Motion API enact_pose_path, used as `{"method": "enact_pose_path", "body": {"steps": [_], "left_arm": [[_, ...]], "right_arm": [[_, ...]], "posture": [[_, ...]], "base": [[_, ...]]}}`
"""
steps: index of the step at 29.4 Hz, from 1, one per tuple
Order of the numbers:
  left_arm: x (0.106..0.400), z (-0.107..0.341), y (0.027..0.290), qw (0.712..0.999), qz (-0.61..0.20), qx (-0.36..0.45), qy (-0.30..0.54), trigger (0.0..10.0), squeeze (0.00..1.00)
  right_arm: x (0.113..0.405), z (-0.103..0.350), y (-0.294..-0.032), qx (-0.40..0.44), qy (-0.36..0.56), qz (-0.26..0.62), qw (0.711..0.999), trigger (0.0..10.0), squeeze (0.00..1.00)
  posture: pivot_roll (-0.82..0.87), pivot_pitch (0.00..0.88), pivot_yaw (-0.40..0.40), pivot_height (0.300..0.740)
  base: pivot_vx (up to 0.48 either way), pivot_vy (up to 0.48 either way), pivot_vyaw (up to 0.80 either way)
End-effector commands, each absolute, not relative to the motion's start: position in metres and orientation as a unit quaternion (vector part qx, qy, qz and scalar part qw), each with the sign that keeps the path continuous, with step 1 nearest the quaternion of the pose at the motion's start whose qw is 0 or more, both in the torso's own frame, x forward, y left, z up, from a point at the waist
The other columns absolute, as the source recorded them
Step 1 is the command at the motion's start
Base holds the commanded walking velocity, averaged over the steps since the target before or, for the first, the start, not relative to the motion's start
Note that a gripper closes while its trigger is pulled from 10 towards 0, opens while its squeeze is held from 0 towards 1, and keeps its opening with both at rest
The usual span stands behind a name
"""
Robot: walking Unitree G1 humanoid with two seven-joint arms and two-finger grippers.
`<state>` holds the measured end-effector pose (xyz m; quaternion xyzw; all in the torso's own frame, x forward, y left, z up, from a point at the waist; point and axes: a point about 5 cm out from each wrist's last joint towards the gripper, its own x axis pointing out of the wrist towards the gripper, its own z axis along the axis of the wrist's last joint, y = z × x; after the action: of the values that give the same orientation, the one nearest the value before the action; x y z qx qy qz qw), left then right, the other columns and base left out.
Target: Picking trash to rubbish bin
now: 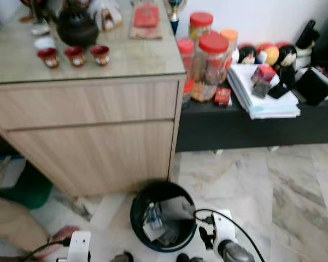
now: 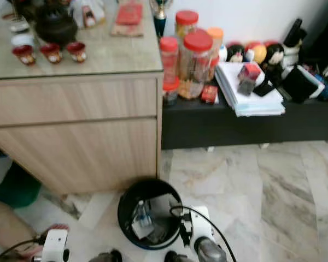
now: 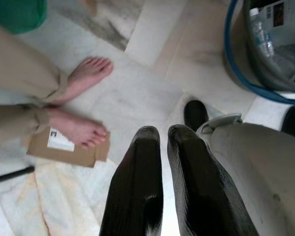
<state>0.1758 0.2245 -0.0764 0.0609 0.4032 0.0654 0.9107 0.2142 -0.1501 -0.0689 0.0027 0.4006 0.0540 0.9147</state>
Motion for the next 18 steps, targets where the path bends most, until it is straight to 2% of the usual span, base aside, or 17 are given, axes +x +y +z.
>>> {"method": "enact_pose_path", "body": {"steps": [1,18], "left_arm": [[0.1669,-0.0808,0.225,0.903,0.06,0.068,0.42,10.0,0.0],[0.1697,-0.0803,0.2217,0.905,0.054,0.066,0.417,10.0,0.0]], "right_arm": [[0.206,-0.0738,-0.152,0.006,0.414,0.047,0.909,10.0,0.0],[0.2072,-0.0731,-0.1514,0.004,0.414,0.051,0.909,10.0,0.0]], "posture": [[0.13,0.112,-0.019,0.74],[0.12,0.089,-0.025,0.74]], "base": [[-0.292,0.0,0.0],[-0.28,0.0,0.0]]}}
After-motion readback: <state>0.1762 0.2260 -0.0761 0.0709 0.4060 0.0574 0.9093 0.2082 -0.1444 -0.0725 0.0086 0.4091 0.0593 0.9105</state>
